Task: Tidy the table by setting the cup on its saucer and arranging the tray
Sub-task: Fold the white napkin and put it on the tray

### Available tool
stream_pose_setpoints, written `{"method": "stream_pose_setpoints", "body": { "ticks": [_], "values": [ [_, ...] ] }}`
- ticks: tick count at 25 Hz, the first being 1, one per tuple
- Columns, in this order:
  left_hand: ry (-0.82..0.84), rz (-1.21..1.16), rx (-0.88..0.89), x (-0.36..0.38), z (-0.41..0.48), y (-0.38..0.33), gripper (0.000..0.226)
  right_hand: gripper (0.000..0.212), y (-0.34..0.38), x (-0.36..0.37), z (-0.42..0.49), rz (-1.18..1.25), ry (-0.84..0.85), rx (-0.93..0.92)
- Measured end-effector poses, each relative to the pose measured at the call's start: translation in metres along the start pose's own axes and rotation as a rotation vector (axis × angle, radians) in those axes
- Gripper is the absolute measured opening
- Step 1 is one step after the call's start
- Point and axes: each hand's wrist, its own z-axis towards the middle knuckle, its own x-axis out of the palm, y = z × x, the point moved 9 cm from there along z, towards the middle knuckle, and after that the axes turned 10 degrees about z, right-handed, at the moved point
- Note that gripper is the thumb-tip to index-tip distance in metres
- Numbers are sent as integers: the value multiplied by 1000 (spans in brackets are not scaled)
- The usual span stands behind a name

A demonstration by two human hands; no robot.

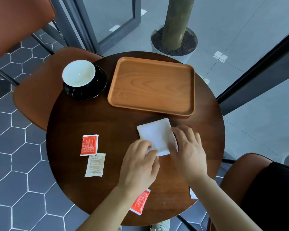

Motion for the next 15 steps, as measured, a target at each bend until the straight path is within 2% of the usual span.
{"method": "stream_pose_setpoints", "body": {
  "ticks": [2, 5, 9, 12, 15],
  "values": [
    [30, 80, -43, 6, 9, 5, 38, 54, 12, 15, -6, -113, 109, -256],
    [229, 205, -69, 33, 17, 8, 68, 57, 0, 36, -11, -208, 278, -360],
    [336, 214, -96, 50, 12, 14, 70, 60, -5, 38, -4, -235, 314, -428],
    [345, 212, -78, 49, 12, 13, 70, 60, 8, 35, 10, -182, 293, -489],
    [366, 212, -62, 52, 12, 15, 71, 58, 6, 42, 16, -248, 306, -471]
  ]
}}
